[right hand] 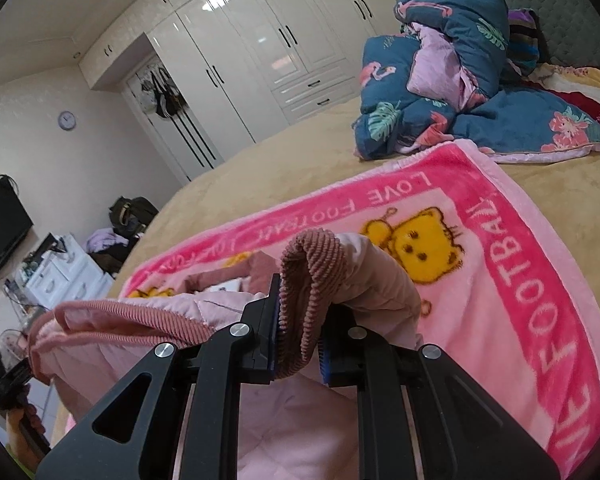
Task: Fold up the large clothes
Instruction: 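Open both tools to release the folded jacket side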
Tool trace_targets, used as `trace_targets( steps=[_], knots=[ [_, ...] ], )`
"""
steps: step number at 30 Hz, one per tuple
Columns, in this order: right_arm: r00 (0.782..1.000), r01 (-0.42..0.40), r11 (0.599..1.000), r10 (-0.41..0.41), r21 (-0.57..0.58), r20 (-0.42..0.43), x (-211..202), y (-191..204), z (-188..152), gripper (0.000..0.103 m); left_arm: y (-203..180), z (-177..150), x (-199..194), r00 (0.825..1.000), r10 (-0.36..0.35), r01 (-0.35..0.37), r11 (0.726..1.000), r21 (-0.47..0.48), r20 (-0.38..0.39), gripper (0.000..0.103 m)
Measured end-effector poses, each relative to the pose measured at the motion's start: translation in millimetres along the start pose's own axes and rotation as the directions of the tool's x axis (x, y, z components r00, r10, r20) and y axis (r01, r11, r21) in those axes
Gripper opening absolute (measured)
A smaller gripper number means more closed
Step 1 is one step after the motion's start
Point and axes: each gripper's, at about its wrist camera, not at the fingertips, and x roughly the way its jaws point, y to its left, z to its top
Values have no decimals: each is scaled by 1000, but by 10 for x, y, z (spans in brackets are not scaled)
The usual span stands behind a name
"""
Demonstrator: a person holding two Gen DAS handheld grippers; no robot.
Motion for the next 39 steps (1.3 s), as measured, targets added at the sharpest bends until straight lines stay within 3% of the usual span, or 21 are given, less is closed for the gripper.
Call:
trace_targets(
  steps=[3, 5, 6, 9, 12, 17, 21, 26, 29, 30, 31, 32, 35, 39],
  knots=[
    [999, 27, 1000, -27, -3, -22, 142, -19, -36, 14, -37, -44, 12, 1000, -8, 9, 1000, -15, 26, 46],
    [999, 33, 999, -33, 0, -35, 202, -39, -55, 14, -100, -78, -12, 999, 8, -8, 1000, -21, 35, 62],
    [999, 35, 999, -35, 1, -38, 221, -44, -60, 14, -121, -87, -31, 999, 15, -14, 1000, -26, 42, 64],
    [997, 47, 999, -47, -4, -54, 280, -59, -66, 14, -237, -100, -182, 994, 33, -32, 999, -8, 104, 94],
    [996, 45, 999, -44, 13, -74, 325, -103, -67, 15, -362, -100, -371, 984, 39, -50, 997, 58, 174, 94],
    [994, 40, 998, -36, 38, -104, 362, -122, -50, 18, -305, -159, -361, 980, 95, -115, 987, 109, 174, 94],
    [992, 22, 997, -12, 75, -129, 381, -155, -7, 21, 5, -315, -166, 986, 129, -135, 990, 48, 104, 94],
    [987, -22, 991, 43, 130, -156, 393, -240, 28, 25, 313, -487, 61, 992, 124, -124, 992, 9, 2, 94],
    [982, -81, 974, 115, 213, -152, 364, -333, 42, 33, 459, -591, 177, 993, 110, -111, 994, -20, -53, 94],
    [979, -101, 965, 140, 242, -150, 360, -360, 50, 50, 501, -621, 207, 993, 98, -101, 994, -34, -69, 94],
    [972, -132, 949, 180, 287, -148, 352, -396, 56, 90, 532, -650, 222, 993, 88, -92, 995, -45, -76, 94],
    [973, -114, 934, 174, 340, -151, 315, -430, 48, 99, 548, -666, 239, 993, 84, -89, 995, -49, -83, 94],
    [976, -116, 937, 169, 330, -135, 157, -416, 59, 99, 524, -699, 244, 994, 67, -71, 996, -50, -86, 94],
    [996, -10, 991, 22, 130, -92, -202, -288, -66, 99, 476, -723, 255, 996, 18, -20, 999, -31, -87, 94]
  ],
)
